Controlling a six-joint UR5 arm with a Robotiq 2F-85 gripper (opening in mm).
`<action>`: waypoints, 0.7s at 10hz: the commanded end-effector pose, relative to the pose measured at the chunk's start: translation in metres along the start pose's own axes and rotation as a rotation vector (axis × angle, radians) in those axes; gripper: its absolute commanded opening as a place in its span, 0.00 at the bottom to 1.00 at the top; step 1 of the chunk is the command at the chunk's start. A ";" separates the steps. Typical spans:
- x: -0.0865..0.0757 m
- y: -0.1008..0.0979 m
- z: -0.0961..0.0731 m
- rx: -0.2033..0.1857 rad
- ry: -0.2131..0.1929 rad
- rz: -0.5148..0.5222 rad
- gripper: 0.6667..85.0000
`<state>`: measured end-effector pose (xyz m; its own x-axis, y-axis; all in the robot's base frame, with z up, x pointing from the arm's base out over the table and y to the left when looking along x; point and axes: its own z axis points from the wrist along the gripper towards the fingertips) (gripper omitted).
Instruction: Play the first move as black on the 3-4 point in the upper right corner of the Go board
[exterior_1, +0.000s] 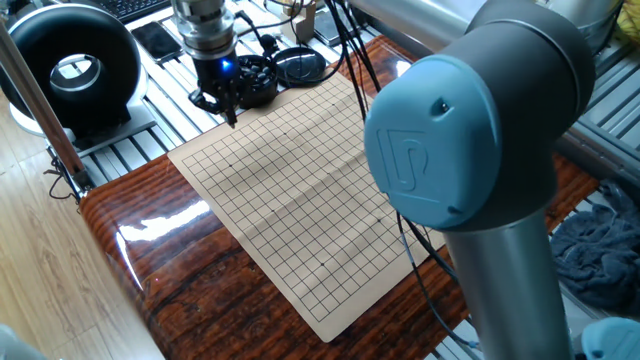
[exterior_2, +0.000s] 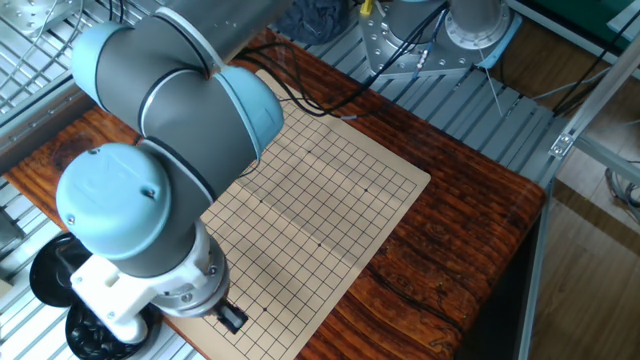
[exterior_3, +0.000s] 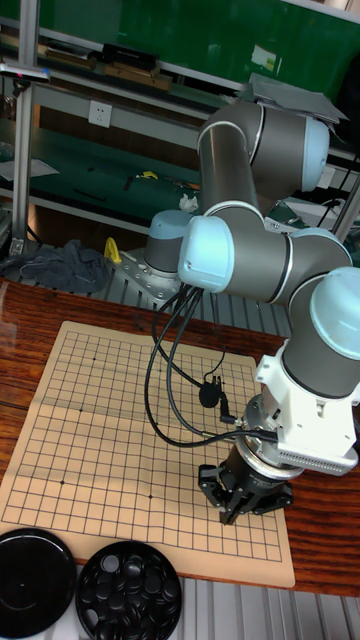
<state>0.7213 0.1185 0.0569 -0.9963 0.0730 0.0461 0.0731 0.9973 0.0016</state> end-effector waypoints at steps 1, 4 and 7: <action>-0.001 0.006 0.000 -0.035 -0.002 0.023 0.01; 0.011 0.000 -0.002 -0.029 -0.015 -0.006 0.01; 0.026 -0.004 0.001 -0.036 -0.039 -0.012 0.01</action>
<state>0.7065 0.1170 0.0572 -0.9977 0.0644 0.0231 0.0650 0.9976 0.0241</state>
